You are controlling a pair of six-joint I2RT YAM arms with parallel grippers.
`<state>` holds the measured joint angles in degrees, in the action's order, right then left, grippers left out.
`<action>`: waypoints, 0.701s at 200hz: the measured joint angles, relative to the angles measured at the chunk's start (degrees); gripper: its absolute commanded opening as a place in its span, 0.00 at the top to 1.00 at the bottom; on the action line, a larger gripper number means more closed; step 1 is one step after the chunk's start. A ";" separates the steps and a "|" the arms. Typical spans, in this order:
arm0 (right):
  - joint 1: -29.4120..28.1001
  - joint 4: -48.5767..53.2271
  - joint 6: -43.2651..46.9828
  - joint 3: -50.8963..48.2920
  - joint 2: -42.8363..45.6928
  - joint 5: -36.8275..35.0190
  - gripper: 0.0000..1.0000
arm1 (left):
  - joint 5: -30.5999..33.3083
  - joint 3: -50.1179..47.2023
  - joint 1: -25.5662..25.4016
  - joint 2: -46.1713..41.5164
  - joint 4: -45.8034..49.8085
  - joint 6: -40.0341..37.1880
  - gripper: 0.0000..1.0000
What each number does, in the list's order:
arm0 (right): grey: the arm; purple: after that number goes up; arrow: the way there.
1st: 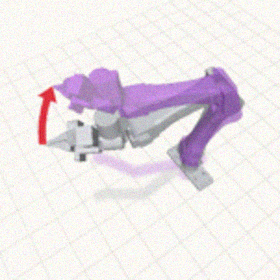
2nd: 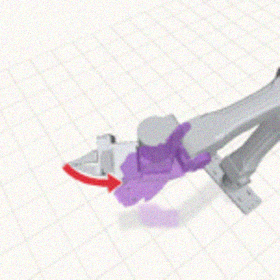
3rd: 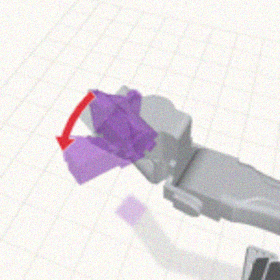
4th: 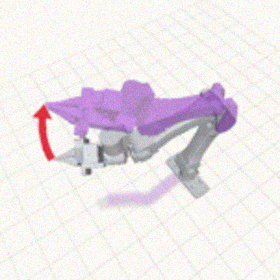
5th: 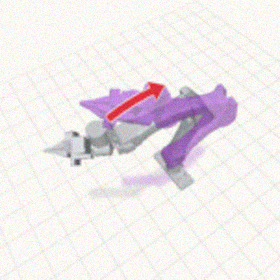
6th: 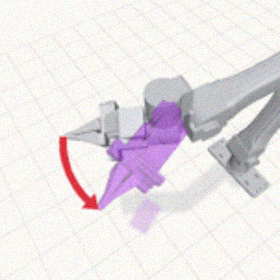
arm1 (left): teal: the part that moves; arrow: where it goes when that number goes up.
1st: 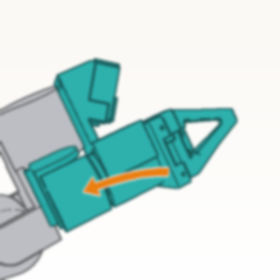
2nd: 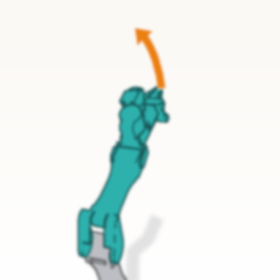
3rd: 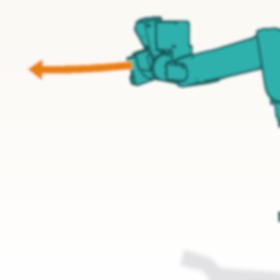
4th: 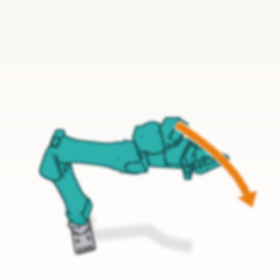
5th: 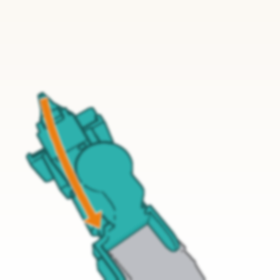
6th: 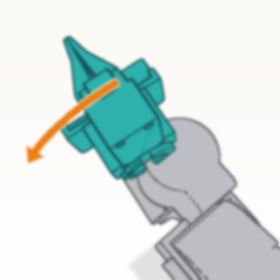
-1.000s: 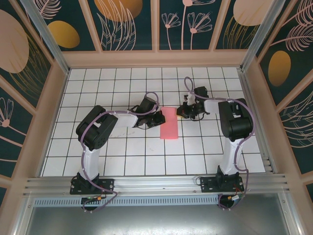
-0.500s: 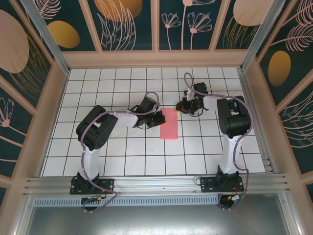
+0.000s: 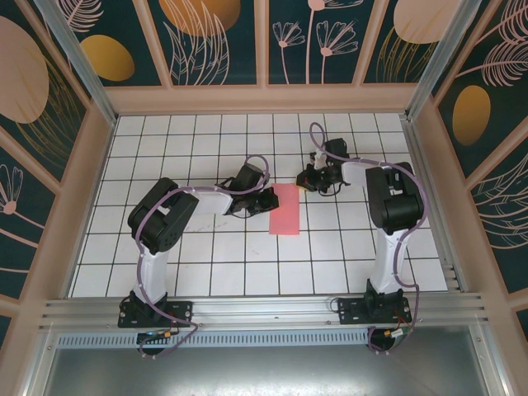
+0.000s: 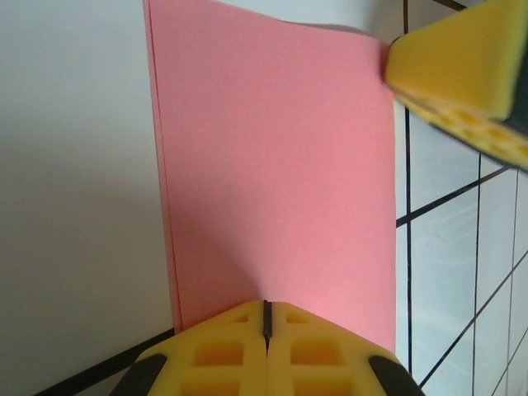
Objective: Fold a paper plane with a square sheet of paper (pick it up from the middle)
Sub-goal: Fold the square sheet of paper in half at the center of the table.
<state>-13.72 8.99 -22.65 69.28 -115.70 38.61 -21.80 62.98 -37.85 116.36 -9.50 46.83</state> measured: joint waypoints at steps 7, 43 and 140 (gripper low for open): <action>0.00 -0.15 -0.46 -0.63 1.36 0.02 0.95 | -0.02 -0.26 0.00 -0.17 -0.09 -0.46 1.00; -0.02 -1.73 -2.19 -5.20 9.70 0.48 0.95 | -0.17 -0.92 0.00 -0.79 0.11 -3.15 1.00; -1.14 -5.79 -4.70 -6.49 4.72 3.02 0.96 | -0.46 -0.79 0.00 -0.81 0.55 -4.68 1.00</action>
<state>-14.85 3.20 -27.35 62.78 -110.98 41.63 -22.26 62.19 -37.85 115.55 -8.95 42.15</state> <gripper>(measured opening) 0.063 0.053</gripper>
